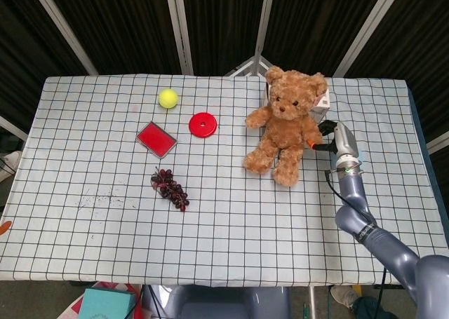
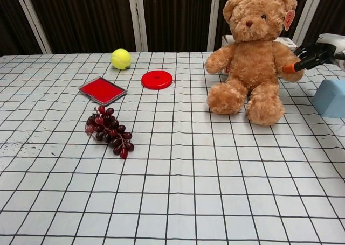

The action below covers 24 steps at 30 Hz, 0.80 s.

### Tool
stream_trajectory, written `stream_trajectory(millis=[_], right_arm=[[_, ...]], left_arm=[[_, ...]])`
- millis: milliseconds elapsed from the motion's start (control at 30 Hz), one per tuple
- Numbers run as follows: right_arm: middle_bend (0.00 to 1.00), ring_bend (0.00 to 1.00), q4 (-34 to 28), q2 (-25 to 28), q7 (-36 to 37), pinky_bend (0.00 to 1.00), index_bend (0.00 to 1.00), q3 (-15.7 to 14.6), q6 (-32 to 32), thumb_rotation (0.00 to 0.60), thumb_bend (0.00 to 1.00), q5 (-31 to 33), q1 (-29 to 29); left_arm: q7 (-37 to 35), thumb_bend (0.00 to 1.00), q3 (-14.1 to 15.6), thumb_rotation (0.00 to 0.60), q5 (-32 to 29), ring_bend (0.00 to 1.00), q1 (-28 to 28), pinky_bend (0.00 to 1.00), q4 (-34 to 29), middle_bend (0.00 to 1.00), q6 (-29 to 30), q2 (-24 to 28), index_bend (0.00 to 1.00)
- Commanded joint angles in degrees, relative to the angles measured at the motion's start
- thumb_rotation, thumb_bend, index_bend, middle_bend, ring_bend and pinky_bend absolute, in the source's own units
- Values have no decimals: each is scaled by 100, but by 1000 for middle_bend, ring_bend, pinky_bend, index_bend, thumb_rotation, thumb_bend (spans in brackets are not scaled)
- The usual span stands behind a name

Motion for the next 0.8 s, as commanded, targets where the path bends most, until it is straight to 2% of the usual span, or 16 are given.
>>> stream_trajectory(millis=[33,500,800], right_arm=[[509,391,39,-34,-79,192,524,-39,-36,600,268,82,-31],[508,391,100,-58,-176,192,524,-21,84,600,270,2,-25],[509,391,228,-108,-215,188,524,-75,-63,600,270,27,-74]], left_arm=[[-7,204,2,600,5,19,4,192,-4,73,8,4,236],[8,204,-2,600,-6,19,3,192,-6,73,16,-1,237],[0,204,0,600,1,19,8,192,-5,73,27,-1,237]])
